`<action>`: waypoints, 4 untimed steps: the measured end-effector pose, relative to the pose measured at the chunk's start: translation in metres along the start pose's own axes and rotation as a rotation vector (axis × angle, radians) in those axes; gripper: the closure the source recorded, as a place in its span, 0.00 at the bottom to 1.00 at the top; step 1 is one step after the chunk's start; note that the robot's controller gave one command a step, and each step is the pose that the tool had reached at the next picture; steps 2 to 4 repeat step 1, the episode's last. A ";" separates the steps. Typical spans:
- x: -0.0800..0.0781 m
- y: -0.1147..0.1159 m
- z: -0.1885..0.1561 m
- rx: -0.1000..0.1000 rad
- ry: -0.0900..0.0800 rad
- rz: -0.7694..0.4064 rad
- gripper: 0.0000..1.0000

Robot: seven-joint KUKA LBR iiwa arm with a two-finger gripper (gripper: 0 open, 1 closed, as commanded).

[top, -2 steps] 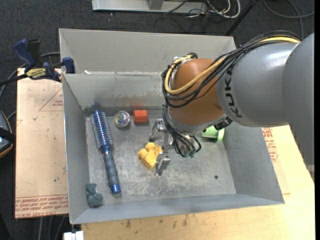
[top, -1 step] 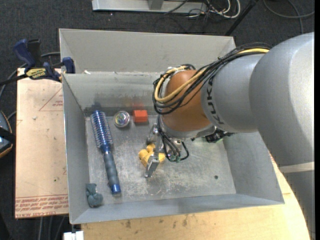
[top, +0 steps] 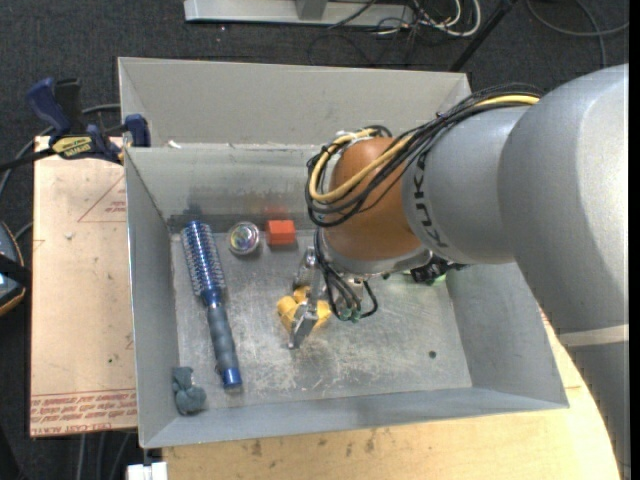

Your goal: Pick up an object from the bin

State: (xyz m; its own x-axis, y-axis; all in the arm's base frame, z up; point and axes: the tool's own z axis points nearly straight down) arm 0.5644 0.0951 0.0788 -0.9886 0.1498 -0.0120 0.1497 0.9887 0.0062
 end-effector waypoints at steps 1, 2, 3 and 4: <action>-0.027 0.003 -0.186 0.002 0.000 -0.121 1.00; -0.027 0.003 -0.186 0.002 0.000 -0.121 1.00; -0.027 0.003 -0.186 0.002 0.000 -0.121 1.00; -0.027 0.003 -0.186 0.002 0.000 -0.121 1.00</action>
Offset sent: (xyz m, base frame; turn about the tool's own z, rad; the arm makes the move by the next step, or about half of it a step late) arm 0.0219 -0.0027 0.1814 -0.1221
